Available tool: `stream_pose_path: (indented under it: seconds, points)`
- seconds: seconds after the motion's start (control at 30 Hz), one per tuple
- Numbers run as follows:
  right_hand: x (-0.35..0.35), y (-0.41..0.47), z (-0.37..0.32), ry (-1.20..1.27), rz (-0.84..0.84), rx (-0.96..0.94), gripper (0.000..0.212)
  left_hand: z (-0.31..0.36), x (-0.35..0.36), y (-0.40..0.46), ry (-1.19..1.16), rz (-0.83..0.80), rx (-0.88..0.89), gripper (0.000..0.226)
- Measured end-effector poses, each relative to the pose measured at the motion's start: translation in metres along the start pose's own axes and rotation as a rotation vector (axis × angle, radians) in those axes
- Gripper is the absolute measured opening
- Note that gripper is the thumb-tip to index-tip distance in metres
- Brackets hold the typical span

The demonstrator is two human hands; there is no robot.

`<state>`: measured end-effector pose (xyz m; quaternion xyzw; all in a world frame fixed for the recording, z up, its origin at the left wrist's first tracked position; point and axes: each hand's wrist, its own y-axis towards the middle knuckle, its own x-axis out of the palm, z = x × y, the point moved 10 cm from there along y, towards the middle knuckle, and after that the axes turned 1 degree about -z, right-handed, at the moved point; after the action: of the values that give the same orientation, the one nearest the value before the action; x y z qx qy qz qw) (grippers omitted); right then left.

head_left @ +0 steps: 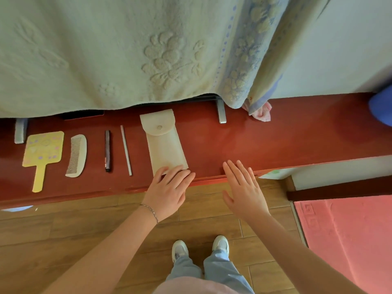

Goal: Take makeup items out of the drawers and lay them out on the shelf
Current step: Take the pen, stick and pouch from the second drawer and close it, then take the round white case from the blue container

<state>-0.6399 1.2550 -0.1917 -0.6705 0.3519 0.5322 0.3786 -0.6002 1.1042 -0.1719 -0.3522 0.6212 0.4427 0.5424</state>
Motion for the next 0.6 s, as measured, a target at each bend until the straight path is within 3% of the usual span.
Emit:
stream_pose_path:
  seconds: [0.13,0.33,0.6]
  points:
    - [-0.007,-0.040,0.039,0.105,0.014,0.168,0.067,0.016,-0.009,0.012,-0.053,-0.014,0.058,0.047]
    - [-0.029,-0.107,0.094,0.152,0.075,0.419,0.065,0.064,-0.028,0.051,-0.109,-0.003,0.154,0.044]
    - [-0.055,-0.173,0.148,0.221,0.169,0.600,0.063,0.136,-0.056,0.094,-0.179,0.014,0.268,0.042]
